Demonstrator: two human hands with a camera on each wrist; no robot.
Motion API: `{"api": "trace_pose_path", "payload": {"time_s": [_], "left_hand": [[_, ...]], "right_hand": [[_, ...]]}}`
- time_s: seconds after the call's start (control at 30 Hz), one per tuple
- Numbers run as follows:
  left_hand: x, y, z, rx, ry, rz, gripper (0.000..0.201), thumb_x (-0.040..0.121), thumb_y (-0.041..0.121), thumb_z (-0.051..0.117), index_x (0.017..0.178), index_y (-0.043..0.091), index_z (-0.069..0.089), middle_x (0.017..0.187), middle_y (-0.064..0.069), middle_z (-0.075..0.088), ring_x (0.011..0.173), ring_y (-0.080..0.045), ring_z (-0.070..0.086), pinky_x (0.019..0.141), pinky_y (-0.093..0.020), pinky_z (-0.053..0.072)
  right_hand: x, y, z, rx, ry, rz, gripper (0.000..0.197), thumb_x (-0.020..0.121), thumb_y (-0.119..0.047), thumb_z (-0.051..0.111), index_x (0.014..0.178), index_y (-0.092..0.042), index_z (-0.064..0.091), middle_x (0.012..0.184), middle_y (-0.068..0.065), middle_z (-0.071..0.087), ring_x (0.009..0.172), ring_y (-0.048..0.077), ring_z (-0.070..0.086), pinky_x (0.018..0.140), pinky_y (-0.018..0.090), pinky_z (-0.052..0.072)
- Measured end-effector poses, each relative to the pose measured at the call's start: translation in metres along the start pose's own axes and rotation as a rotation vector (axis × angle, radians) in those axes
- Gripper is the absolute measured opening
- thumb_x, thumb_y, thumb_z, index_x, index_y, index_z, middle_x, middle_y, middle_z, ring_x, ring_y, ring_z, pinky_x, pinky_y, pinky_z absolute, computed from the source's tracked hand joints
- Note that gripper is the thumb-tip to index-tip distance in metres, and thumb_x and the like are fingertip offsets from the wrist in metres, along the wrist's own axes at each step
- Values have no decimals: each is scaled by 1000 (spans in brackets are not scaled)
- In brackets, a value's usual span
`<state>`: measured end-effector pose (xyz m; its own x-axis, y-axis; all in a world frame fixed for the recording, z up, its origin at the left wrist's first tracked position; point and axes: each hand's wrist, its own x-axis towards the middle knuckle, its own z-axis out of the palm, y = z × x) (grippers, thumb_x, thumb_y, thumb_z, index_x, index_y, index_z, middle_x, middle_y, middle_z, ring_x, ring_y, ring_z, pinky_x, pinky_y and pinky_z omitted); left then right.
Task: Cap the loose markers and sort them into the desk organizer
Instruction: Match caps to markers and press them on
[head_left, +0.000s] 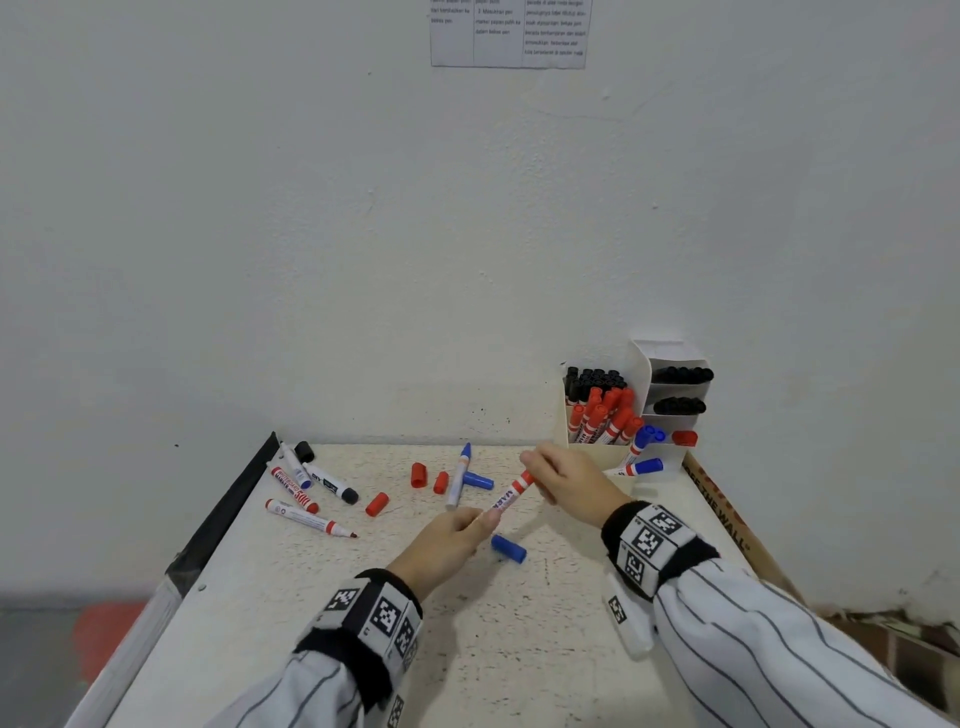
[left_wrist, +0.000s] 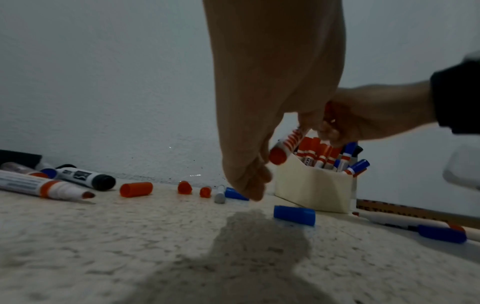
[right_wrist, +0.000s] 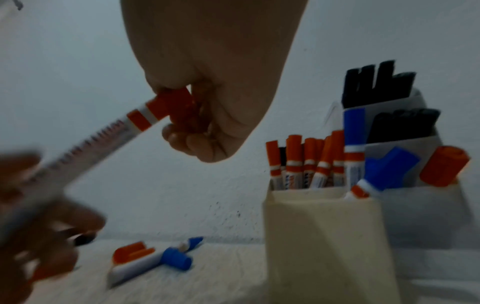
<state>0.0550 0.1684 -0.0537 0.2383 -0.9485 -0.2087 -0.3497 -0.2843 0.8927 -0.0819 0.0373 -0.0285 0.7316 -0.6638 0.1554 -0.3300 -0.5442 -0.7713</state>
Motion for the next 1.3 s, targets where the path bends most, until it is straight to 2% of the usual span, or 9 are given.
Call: {"api": "trace_pose_path", "payload": {"time_s": [0.07, 0.17, 0.3, 0.4, 0.5, 0.73, 0.87, 1.07, 1.3], "left_hand": [[10, -3, 9, 150, -50, -55, 62, 95, 49, 37, 145, 12, 27, 145, -7, 36, 131, -20, 37, 104, -31, 30], [20, -6, 25, 400, -101, -26, 57, 100, 30, 37, 148, 8, 17, 156, -9, 15, 142, -24, 18, 114, -32, 18], [34, -8, 35, 807, -322, -42, 50, 98, 27, 37, 145, 16, 26, 155, -6, 17, 140, -26, 21, 114, -43, 22], [42, -3, 40, 926, -122, -4, 39, 93, 27, 40, 130, 16, 45, 138, -5, 40, 125, -24, 40, 104, -42, 36], [54, 1, 42, 880, 40, 68, 41, 91, 26, 43, 131, 16, 43, 132, -4, 44, 120, -22, 44, 101, -38, 40], [91, 5, 43, 992, -138, 91, 53, 99, 24, 32, 148, 15, 14, 157, -6, 7, 145, -25, 8, 117, -43, 14], [101, 6, 43, 982, -125, 80, 44, 97, 26, 34, 140, 19, 33, 143, -3, 39, 129, -26, 40, 107, -42, 31], [102, 4, 37, 966, -53, 74, 29, 90, 16, 49, 118, 13, 52, 123, -7, 50, 109, -25, 54, 93, -34, 47], [96, -11, 21, 722, 136, 34, 28, 95, 21, 42, 120, 11, 50, 114, -4, 60, 101, -16, 57, 94, -26, 45]], "right_hand": [[3, -1, -21, 45, 77, 5, 22, 97, -28, 44, 81, -15, 52, 70, -2, 57, 51, 5, 49, 50, 14, 40], [6, 0, -56, 186, 290, 17, 12, 96, -19, 47, 92, -10, 54, 80, 2, 64, 50, 1, 56, 50, 15, 47], [11, 7, -89, 165, 457, 18, 8, 95, -15, 50, 99, -11, 55, 79, 4, 66, 60, 9, 62, 61, 18, 54], [18, 16, -100, 109, 542, 8, 4, 93, -17, 53, 97, -16, 54, 84, 9, 66, 69, 16, 63, 74, 29, 56], [24, 20, -102, 39, 604, -24, 3, 94, -16, 52, 97, -17, 53, 82, 6, 64, 72, 16, 63, 73, 28, 54], [42, 18, -93, -178, 456, -16, 12, 95, -16, 48, 101, -10, 56, 82, 1, 59, 67, 6, 55, 58, 7, 42], [54, 22, -86, -241, 367, 46, 23, 91, -9, 54, 113, -9, 55, 98, 0, 47, 89, 12, 48, 79, 18, 43], [64, 28, -73, -151, 436, 74, 22, 86, -6, 61, 76, -21, 48, 85, 9, 61, 70, 19, 57, 67, 33, 54], [67, 25, -65, -297, 384, 98, 24, 86, -17, 63, 87, -15, 39, 71, -5, 49, 66, 14, 50, 57, 22, 44]]}}
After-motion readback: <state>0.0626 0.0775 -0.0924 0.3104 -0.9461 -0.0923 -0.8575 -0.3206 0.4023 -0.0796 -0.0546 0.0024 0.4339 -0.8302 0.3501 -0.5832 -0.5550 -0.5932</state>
